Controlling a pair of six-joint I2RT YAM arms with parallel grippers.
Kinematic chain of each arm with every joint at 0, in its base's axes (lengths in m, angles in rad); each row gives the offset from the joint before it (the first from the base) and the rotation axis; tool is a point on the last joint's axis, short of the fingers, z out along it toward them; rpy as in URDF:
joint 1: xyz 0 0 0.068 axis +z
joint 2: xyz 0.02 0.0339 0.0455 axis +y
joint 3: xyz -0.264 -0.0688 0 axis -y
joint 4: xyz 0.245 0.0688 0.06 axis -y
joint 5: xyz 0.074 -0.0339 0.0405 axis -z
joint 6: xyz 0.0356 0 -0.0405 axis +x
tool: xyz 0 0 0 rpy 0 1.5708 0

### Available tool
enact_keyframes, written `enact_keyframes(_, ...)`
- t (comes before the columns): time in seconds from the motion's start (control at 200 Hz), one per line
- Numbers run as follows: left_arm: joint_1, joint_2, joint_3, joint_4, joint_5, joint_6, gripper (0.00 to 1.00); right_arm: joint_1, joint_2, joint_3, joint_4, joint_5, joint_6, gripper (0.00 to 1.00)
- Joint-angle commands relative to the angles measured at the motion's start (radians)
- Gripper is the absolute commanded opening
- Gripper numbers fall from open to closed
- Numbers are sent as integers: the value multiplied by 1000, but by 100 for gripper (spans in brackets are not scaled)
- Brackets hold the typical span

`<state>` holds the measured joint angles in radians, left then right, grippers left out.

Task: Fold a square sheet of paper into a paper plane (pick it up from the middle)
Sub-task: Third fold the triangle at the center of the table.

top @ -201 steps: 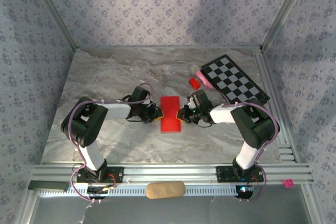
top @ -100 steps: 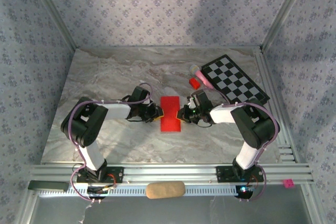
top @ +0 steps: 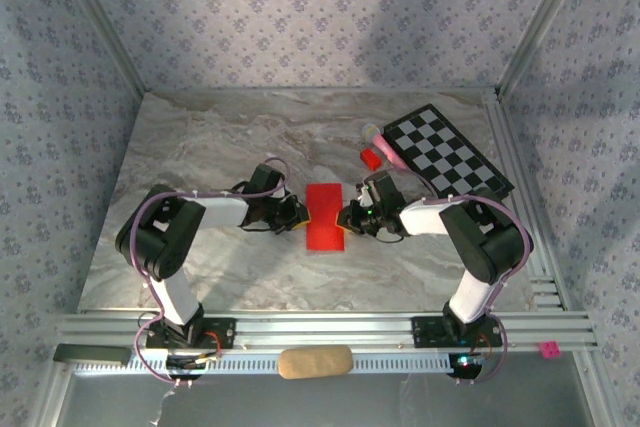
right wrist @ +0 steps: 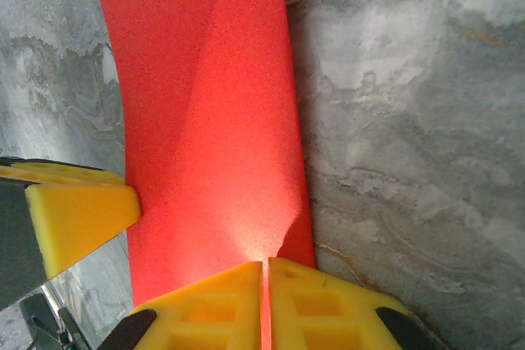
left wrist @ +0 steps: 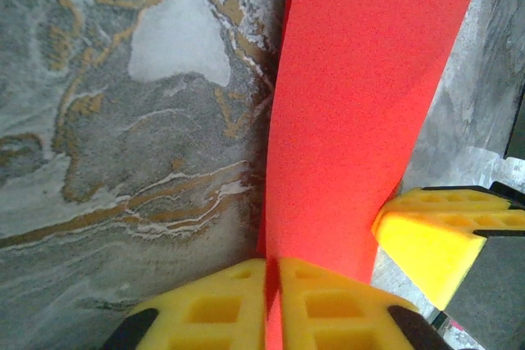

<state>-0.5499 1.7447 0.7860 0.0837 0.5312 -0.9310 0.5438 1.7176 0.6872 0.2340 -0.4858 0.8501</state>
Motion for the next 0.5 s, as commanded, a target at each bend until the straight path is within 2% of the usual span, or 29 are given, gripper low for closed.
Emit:
enact_keyframes(0.0,3,-26,0,14,19,1,11,1,16,-7,-108,46,1,12)
enact_keyframes(0.255,5,-34,2,5,16,-1,6,1,-1,-12,-92,36,-5,15)
enact_keyframes(0.495,4,-53,15,-60,33,-7,1,8,-156,-23,-124,80,-81,31)
